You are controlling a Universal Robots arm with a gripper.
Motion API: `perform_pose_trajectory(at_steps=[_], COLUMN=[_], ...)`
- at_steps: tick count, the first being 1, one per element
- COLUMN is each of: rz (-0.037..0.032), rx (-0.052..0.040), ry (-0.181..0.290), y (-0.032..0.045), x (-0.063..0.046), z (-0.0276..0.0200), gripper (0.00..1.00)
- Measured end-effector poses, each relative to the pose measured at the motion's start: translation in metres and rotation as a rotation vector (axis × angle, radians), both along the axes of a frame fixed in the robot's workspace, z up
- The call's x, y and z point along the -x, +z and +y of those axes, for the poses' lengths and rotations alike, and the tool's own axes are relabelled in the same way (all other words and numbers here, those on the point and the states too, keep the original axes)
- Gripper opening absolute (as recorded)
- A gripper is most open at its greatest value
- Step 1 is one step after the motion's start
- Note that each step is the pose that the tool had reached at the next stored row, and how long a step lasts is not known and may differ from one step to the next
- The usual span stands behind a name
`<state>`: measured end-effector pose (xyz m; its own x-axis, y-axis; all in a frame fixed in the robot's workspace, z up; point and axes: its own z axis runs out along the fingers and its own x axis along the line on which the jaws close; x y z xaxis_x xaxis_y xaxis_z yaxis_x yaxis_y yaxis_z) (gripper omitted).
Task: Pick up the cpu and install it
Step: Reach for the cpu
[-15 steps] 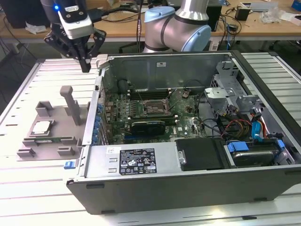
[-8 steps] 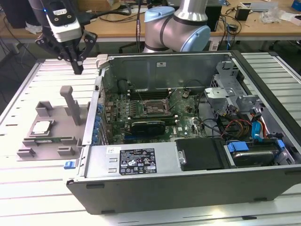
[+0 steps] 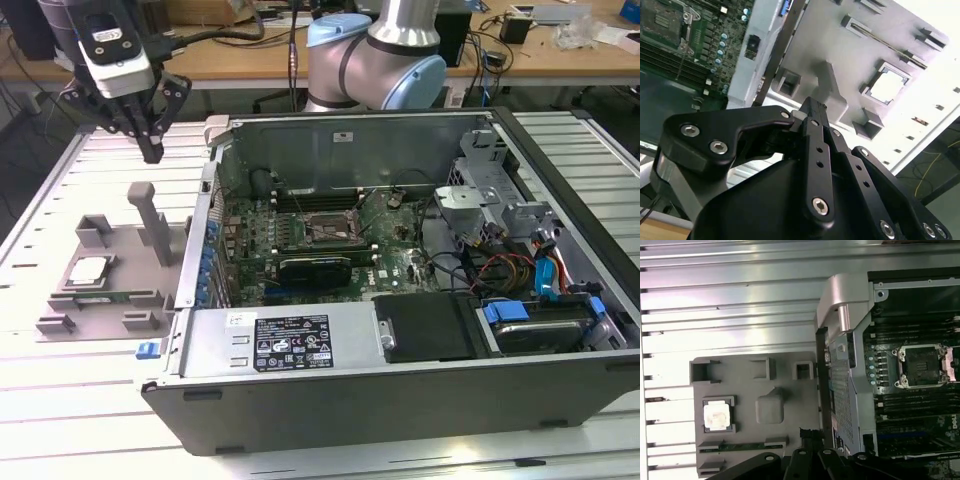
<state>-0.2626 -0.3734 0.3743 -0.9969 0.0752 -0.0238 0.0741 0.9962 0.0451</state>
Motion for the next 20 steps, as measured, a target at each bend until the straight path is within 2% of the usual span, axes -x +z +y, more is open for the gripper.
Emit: perform_pose_trajectory(at_steps=[8, 12, 17, 20], rz=[0.0001, 0.0, 0.0001, -0.0001], rx=[0.0001, 0.0, 0.0, 0.0], ry=[0.0, 0.0, 0.0, 0.0], y=[-0.0083, -0.0116, -0.0187, -0.0218], x=[0.027, 0.037, 0.059, 0.065], z=[0.0, 0.0, 0.0, 0.0001], gripper=[0.11, 0.11, 0.11, 0.11])
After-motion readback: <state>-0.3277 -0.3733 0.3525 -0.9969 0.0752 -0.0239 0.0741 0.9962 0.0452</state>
